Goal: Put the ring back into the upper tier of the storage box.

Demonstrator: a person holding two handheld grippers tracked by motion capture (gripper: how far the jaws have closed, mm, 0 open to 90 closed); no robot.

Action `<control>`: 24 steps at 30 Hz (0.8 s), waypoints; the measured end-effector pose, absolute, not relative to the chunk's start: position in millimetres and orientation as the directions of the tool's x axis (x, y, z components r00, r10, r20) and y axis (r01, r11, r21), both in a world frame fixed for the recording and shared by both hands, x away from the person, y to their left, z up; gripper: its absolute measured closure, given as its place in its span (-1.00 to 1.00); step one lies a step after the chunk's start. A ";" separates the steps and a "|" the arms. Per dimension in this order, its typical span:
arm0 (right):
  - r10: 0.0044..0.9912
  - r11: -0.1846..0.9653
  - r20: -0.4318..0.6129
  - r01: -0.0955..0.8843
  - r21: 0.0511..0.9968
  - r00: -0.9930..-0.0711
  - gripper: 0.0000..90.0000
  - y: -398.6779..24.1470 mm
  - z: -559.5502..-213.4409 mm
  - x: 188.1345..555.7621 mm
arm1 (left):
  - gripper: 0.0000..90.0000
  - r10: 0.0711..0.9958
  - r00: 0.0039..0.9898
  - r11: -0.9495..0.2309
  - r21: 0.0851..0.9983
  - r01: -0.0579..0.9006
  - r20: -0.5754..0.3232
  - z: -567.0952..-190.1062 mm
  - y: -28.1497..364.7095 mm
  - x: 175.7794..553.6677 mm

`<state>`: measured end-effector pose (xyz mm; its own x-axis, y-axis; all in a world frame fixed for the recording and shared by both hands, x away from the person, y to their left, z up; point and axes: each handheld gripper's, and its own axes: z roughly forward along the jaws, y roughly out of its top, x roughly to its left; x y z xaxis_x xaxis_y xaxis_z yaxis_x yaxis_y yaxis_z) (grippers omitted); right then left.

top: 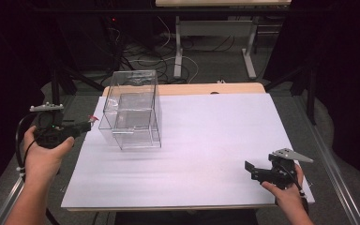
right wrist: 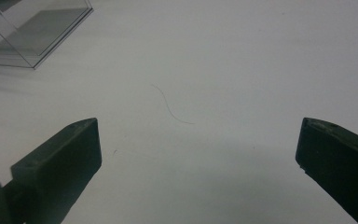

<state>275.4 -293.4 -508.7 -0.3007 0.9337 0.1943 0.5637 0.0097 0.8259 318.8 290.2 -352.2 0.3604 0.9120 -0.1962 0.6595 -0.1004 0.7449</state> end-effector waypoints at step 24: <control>0.934 0.010 0.190 0.556 0.831 -0.302 -1.00 -294.6 -508.8 275.8 | 0.92 0.855 0.475 -0.179 0.741 0.647 -0.208 -351.2 229.9 340.9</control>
